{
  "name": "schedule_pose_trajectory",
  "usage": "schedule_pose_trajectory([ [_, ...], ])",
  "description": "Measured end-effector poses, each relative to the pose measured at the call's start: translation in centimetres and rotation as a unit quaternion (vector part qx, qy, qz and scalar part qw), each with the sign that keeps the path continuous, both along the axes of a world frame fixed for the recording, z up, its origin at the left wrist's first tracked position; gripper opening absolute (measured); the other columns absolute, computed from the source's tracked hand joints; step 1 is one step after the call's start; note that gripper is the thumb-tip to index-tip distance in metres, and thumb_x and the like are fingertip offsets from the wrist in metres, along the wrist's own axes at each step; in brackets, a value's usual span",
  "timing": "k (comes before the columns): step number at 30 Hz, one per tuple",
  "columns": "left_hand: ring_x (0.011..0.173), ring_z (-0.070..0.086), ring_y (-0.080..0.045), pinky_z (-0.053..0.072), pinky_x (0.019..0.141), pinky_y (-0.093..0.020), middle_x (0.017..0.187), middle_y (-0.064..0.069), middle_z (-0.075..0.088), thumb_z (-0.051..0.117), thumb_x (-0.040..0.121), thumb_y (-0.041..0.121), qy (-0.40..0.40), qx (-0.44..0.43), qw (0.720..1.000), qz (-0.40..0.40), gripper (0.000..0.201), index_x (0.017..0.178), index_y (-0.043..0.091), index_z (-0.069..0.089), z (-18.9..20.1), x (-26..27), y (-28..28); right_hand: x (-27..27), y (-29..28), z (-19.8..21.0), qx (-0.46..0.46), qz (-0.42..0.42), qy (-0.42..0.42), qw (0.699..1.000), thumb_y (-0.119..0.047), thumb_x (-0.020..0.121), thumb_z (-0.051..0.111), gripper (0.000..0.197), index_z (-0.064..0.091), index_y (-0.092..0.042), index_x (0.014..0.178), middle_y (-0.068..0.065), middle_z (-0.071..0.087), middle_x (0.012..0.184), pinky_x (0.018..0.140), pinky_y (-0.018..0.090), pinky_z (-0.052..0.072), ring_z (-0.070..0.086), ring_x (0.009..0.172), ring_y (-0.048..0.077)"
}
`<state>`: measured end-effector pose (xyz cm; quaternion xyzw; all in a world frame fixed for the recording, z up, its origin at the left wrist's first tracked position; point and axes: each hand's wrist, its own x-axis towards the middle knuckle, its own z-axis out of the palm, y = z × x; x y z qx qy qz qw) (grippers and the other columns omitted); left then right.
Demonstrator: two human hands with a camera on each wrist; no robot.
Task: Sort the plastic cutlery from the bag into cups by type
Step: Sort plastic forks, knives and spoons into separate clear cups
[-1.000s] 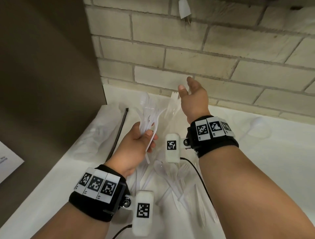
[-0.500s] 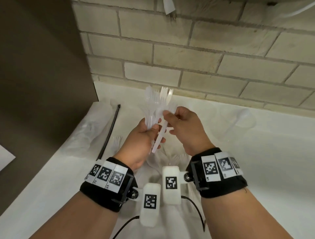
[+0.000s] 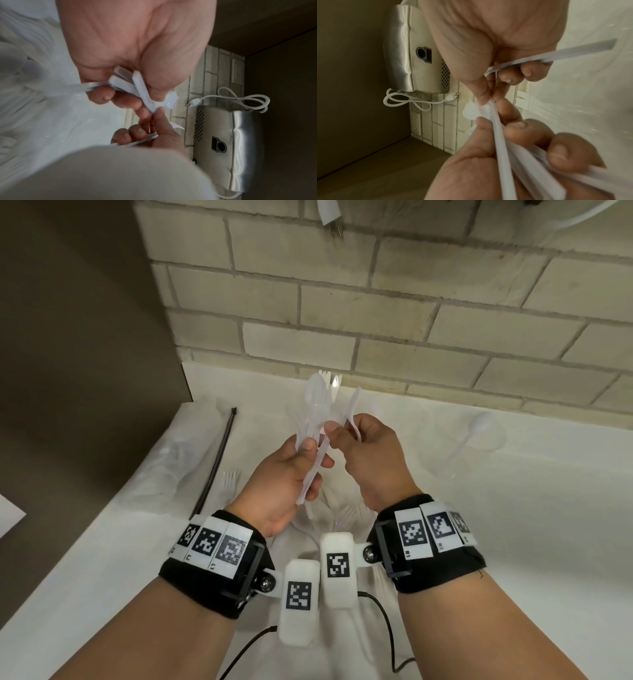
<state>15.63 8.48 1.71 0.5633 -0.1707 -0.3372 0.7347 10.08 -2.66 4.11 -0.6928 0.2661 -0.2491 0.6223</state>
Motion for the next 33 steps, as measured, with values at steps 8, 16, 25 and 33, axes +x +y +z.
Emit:
schedule_pose_trajectory([
  [8,0.055,0.052,-0.014,0.044,0.060,-0.031,0.077,-0.001,0.060,0.041,0.102,0.017,-0.009,0.027,0.999,0.022,0.018,0.102,0.014,0.058,-0.3,0.3,0.1,-0.2,-1.0,0.5,0.018,-0.018,0.003,1.000,-0.015,0.098,0.047,0.011,0.043,-0.009,0.107,0.001,0.059,0.081,0.061,0.024,0.039,0.061,0.063,0.013],
  [16,0.053,0.040,-0.011,0.036,0.054,-0.028,0.073,0.001,0.051,0.040,0.102,0.020,-0.106,0.059,0.992,-0.029,0.017,0.104,0.021,0.057,-0.7,0.1,0.1,0.2,0.0,1.0,0.026,0.007,0.012,1.000,-0.034,0.081,0.074,0.034,0.061,-0.009,0.099,-0.004,0.062,0.064,0.057,0.021,0.037,0.049,0.042,0.000],
  [25,0.050,0.035,-0.010,0.032,0.051,-0.026,0.063,0.006,0.047,0.041,0.084,0.057,-0.008,0.017,0.999,-0.041,0.061,0.116,0.008,0.059,-0.3,0.3,0.4,0.2,-0.2,0.9,-0.014,0.009,0.043,0.999,-0.012,0.091,0.051,0.021,0.060,0.006,0.084,0.011,0.056,0.073,0.061,0.030,0.038,0.042,0.057,0.016],
  [33,0.055,0.051,-0.015,0.049,0.062,-0.034,0.074,-0.005,0.053,0.041,0.101,0.024,-0.052,0.088,0.994,0.033,0.021,0.090,0.013,0.055,-0.4,0.4,0.1,0.3,-0.3,1.0,-0.038,-0.075,-0.028,0.996,-0.017,0.094,0.050,0.006,0.047,-0.014,0.089,0.004,0.072,0.073,0.062,0.029,0.041,0.051,0.050,0.005],
])
